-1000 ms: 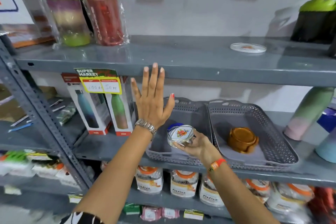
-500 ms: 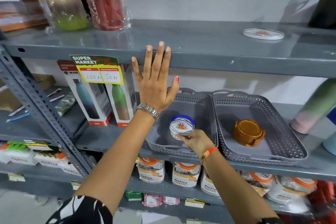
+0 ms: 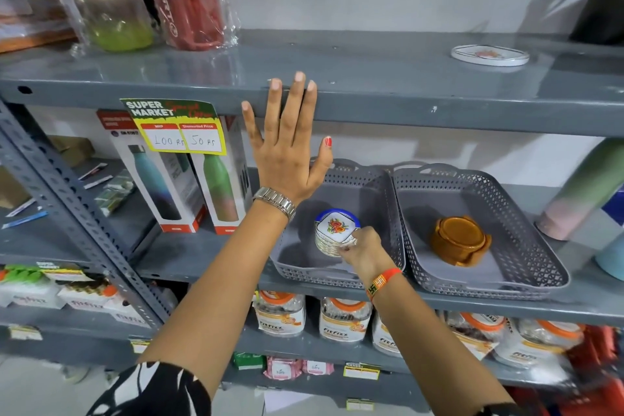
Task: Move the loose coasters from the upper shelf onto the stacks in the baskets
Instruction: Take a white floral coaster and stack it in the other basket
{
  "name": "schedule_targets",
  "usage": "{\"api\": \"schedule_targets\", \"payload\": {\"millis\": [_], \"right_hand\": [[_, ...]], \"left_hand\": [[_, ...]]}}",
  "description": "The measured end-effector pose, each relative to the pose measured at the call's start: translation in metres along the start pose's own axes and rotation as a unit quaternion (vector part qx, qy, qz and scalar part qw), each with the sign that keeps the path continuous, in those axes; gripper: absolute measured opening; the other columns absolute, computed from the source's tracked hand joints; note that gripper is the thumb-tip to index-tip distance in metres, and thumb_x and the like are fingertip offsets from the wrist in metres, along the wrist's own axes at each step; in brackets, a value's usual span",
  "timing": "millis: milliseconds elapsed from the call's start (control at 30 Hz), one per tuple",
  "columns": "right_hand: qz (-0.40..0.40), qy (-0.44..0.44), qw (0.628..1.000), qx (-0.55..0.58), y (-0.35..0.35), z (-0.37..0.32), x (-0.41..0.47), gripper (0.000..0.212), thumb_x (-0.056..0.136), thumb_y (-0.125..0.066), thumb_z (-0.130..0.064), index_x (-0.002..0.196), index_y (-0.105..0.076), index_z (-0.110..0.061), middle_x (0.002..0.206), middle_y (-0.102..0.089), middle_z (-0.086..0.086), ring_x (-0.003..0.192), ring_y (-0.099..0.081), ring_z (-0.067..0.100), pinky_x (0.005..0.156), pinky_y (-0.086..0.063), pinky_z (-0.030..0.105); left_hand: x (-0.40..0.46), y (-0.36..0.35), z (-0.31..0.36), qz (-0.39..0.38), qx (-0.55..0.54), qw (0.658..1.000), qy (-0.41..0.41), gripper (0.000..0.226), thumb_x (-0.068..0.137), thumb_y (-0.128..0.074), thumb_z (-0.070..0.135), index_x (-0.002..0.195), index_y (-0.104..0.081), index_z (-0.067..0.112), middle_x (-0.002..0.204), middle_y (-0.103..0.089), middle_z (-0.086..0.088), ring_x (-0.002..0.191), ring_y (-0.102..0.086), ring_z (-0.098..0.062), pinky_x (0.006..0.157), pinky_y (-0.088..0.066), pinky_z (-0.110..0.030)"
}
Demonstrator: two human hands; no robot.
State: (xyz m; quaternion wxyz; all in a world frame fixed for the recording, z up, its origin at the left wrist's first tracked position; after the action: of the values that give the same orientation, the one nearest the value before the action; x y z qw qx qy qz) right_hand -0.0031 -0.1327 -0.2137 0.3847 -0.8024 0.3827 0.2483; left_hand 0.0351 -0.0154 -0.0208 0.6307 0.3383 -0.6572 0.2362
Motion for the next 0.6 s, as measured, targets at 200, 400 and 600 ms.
{"api": "schedule_targets", "payload": {"millis": [200, 400, 600], "right_hand": [[-0.008, 0.017, 1.000, -0.007, 0.007, 0.001, -0.013, 0.018, 0.091, -0.035, 0.005, 0.095, -0.052, 0.000, 0.123, -0.053, 0.023, 0.106, -0.056, 0.035, 0.100, -0.042, 0.041], [-0.043, 0.168, 0.985, -0.021, 0.015, -0.029, -0.057, 0.021, 0.096, -0.038, -0.001, 0.104, -0.056, -0.010, 0.082, -0.054, 0.005, 0.087, -0.052, 0.022, 0.083, -0.050, 0.036], [-0.021, 0.570, 0.821, -0.030, 0.030, -0.108, -0.157, 0.032, 0.086, -0.045, 0.004, 0.092, -0.061, -0.023, 0.096, -0.063, -0.002, 0.091, -0.057, 0.011, 0.089, -0.048, 0.031]], "left_hand": [[0.001, 0.002, 0.002, -0.002, 0.002, 1.000, 0.013, 0.067, 0.090, -0.027, 0.041, 0.148, 0.001, 0.022, 0.154, 0.008, 0.014, 0.143, 0.002, -0.012, 0.114, 0.004, -0.048], [0.009, 0.006, 0.016, -0.014, -0.034, 0.994, 0.100, 0.062, 0.089, -0.029, 0.040, 0.144, -0.024, 0.011, 0.148, -0.028, -0.005, 0.143, -0.001, -0.015, 0.114, 0.006, -0.048], [0.028, 0.007, 0.052, -0.048, -0.069, 0.993, 0.085, 0.062, 0.088, -0.030, 0.040, 0.141, -0.028, 0.008, 0.146, -0.033, -0.009, 0.143, -0.004, -0.015, 0.112, 0.011, -0.050]]}}
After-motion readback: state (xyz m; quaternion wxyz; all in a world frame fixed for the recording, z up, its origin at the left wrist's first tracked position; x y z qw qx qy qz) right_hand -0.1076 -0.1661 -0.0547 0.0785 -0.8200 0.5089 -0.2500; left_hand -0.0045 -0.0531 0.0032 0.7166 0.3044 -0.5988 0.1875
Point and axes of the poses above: each hand's wrist, its own x-axis towards the middle knuckle, its own y-axis out of the back of the hand, z = x × y, the point moved 5 cm from there along x, towards the middle knuckle
